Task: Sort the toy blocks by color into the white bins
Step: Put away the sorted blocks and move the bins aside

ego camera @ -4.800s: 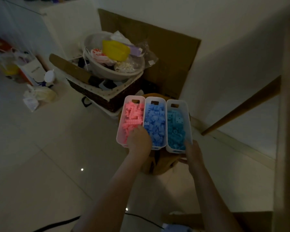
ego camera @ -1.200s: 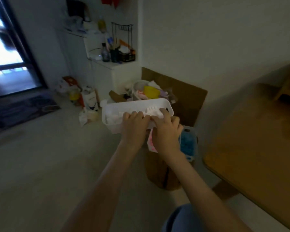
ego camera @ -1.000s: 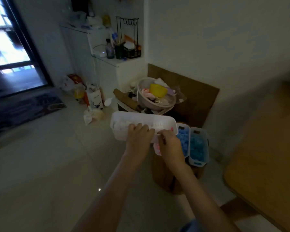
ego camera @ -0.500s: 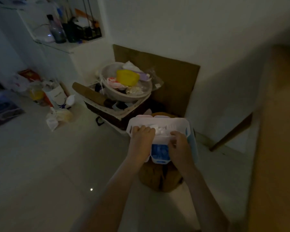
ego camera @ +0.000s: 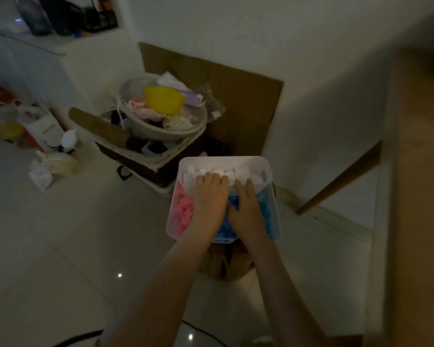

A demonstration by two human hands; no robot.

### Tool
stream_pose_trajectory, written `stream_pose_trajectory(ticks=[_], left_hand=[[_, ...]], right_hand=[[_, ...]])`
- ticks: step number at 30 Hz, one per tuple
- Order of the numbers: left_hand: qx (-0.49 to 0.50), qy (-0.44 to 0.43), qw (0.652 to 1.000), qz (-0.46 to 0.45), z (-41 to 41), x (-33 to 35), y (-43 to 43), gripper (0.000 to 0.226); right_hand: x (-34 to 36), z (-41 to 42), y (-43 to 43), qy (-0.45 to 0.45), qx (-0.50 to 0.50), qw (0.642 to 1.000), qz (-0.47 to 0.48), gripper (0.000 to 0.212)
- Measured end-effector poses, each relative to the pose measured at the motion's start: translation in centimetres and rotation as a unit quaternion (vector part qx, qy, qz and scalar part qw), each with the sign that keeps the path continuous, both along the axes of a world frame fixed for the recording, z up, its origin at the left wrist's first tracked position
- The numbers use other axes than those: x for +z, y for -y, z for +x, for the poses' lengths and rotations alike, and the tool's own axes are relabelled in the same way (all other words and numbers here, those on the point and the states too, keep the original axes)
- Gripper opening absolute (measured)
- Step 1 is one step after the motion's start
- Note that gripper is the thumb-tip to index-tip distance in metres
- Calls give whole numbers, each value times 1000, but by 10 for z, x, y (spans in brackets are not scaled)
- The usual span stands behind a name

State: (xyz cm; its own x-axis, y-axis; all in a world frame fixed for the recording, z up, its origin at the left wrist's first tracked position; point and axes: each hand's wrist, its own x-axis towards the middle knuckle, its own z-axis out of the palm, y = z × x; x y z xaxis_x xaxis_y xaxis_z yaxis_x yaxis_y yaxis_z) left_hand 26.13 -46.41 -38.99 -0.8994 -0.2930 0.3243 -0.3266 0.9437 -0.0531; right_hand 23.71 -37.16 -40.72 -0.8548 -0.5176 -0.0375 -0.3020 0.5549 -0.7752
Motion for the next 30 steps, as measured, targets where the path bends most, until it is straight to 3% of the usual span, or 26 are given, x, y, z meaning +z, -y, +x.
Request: stream_pose_trajectory(ticks=[7,12,18,21,30], left_hand=[[29,-24,997,63,13,8,1,37],[79,-33,989,117,51,19,-1,41],[157,-71,978,120,126,77,-6,39],[165,-115,971,127,172,106,-10,35],[216,-175,950,144,258,191,-40,29]], right_hand=[[17,20,1,20,-12,1000,-2,58],[49,53,4,-1,-24,999,-39,45],[111,119,14,5,28,998,-49,39],[143,160,14,8,78,991,-105,37],[220,233,-7,-99,179,969,-137,30]])
